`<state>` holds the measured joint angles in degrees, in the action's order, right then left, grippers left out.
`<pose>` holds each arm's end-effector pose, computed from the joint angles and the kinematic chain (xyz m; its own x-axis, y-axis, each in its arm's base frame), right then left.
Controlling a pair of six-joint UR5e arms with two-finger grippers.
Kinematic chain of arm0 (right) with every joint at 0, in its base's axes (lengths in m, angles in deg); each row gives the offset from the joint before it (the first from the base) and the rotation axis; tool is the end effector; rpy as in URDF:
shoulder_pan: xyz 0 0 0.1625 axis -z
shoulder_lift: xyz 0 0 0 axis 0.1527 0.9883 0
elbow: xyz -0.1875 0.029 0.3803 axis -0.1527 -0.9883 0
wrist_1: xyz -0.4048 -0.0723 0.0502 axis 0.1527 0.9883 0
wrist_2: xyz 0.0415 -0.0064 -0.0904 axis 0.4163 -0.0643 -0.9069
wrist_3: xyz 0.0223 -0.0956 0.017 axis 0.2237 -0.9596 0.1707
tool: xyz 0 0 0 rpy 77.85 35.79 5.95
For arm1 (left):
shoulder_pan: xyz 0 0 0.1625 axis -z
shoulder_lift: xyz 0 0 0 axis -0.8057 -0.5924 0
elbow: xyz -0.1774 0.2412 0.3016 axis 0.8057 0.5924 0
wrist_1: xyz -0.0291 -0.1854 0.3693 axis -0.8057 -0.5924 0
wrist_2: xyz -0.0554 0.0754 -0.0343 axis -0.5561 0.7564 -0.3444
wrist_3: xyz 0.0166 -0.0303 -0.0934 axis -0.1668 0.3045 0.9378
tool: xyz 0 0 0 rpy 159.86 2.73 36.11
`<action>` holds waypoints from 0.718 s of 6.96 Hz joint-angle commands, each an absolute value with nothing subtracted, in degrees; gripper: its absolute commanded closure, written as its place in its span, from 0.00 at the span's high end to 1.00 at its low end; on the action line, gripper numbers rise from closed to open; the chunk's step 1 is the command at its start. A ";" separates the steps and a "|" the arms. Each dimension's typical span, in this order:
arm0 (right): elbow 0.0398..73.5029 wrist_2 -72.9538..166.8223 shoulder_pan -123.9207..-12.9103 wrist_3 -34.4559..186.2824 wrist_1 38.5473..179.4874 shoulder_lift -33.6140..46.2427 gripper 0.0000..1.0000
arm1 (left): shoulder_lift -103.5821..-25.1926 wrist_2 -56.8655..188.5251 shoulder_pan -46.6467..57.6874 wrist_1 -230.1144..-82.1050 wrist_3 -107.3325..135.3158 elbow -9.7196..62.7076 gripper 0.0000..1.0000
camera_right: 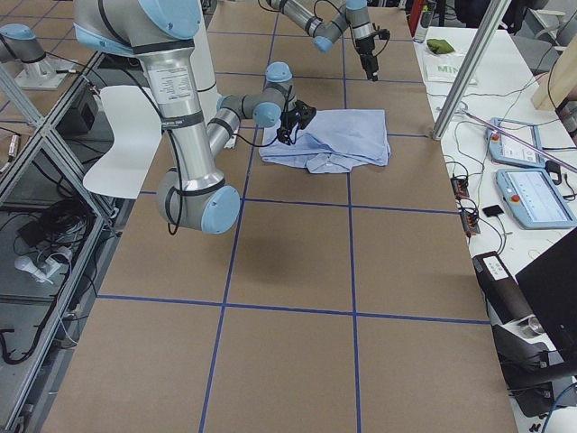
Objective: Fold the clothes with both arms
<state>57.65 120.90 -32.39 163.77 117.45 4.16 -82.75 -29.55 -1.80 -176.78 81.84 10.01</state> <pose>-0.4766 -0.3404 0.2576 0.4822 0.4793 0.7334 -0.4442 0.8553 -0.2669 0.3888 -0.6382 0.2858 0.2724 -0.1604 -0.9487 0.4081 0.9122 -0.0371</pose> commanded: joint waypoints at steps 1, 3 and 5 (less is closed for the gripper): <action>55.50 114.45 -28.21 150.01 125.07 -0.90 1.00 | -80.48 -30.23 -1.20 -176.59 81.79 12.69 0.75; 48.39 112.51 -28.21 144.08 125.08 -4.51 1.00 | -80.39 -30.23 -1.20 -176.32 81.88 12.60 0.75; 46.09 111.72 -28.73 137.74 125.08 -4.26 1.00 | -80.04 -30.23 -1.29 -176.32 81.88 12.60 0.75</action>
